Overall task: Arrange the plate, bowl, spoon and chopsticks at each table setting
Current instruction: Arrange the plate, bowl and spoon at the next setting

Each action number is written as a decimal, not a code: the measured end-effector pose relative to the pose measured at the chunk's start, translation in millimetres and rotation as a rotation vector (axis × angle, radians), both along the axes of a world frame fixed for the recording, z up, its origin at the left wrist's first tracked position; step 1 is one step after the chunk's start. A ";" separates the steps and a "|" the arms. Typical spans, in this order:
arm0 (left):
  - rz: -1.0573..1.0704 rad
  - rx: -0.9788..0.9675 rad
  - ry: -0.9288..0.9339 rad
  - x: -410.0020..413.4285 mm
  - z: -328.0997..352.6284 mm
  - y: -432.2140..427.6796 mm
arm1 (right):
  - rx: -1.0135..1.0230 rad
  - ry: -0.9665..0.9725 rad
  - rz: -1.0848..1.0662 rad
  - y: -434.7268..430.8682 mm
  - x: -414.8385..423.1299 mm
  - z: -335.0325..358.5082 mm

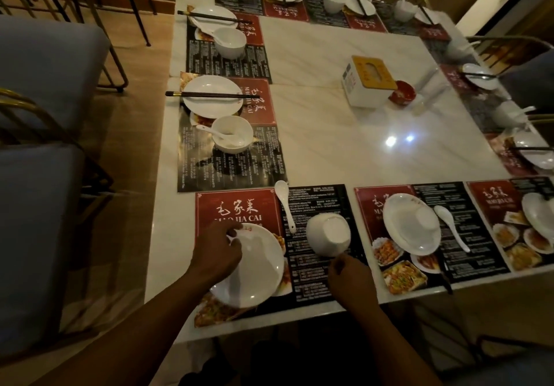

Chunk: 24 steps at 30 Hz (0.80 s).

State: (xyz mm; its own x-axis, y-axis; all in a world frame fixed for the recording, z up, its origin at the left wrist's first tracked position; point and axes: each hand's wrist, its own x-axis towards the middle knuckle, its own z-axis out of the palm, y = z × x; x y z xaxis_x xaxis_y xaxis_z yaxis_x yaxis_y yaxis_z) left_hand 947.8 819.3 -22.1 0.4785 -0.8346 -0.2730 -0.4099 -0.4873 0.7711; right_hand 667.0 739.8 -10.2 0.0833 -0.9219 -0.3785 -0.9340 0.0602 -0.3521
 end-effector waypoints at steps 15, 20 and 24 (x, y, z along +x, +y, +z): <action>-0.038 0.044 -0.086 -110.6 9.8 -37.0 | 0.040 -0.057 0.030 -75.8 -52.2 -27.4; -0.004 0.035 -0.091 -128.5 8.4 -39.0 | 0.110 0.001 0.180 -87.9 -55.2 -24.5; 0.039 0.031 -0.069 -135.3 11.1 -38.4 | 0.175 -0.013 0.171 -92.7 -59.0 -19.1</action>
